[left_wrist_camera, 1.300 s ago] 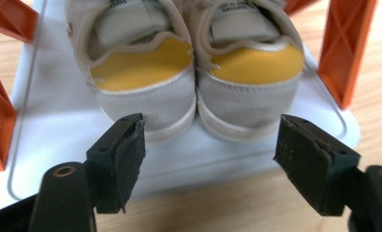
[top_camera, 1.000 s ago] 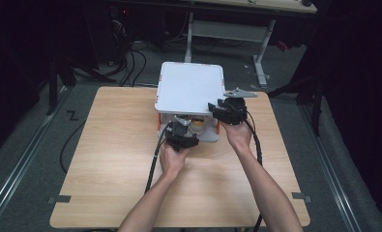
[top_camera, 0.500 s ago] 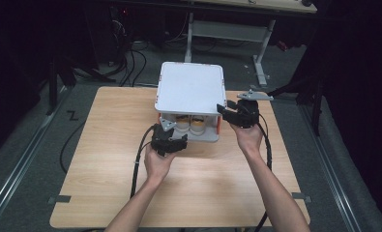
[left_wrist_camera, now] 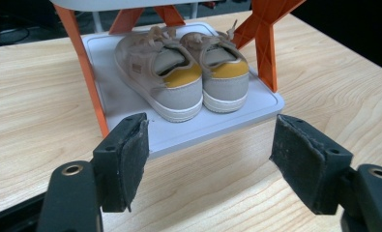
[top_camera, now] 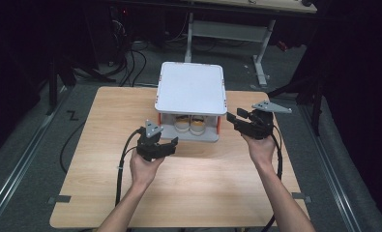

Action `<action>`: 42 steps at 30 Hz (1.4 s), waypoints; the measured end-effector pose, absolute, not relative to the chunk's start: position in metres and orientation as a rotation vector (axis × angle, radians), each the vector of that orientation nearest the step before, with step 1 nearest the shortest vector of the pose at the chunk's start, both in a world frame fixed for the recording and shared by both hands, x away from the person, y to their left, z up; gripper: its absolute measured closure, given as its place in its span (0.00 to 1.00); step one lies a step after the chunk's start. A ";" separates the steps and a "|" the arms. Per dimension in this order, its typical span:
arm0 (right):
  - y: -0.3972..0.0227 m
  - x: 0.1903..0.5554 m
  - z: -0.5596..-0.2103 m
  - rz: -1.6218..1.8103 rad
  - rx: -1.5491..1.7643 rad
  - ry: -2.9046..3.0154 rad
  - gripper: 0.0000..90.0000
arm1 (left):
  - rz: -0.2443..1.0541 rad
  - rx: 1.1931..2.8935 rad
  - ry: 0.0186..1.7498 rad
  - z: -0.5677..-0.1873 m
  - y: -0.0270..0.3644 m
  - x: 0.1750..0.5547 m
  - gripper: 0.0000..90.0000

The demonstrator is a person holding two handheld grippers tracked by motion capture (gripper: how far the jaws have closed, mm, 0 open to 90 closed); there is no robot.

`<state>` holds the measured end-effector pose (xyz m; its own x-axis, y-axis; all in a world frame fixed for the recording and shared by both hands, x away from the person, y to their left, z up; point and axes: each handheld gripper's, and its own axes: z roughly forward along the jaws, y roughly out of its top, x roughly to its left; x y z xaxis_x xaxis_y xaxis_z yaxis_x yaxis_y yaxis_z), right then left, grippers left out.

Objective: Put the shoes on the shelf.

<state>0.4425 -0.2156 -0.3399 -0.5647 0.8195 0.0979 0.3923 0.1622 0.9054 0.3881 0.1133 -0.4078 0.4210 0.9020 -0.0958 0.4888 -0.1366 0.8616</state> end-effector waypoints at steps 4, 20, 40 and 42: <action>-0.222 0.432 -0.339 1.400 1.134 2.017 0.55 | 0.571 1.753 1.199 -0.407 0.123 0.381 0.33; -0.264 0.401 -0.365 1.415 1.192 1.967 0.54 | 0.560 1.676 1.235 -0.411 0.157 0.358 0.32; -0.294 0.377 -0.413 1.381 1.307 1.946 0.54 | 0.547 1.703 1.309 -0.441 0.178 0.348 0.31; -0.295 0.377 -0.417 1.370 1.316 1.948 0.54 | 0.555 1.713 1.310 -0.443 0.180 0.347 0.31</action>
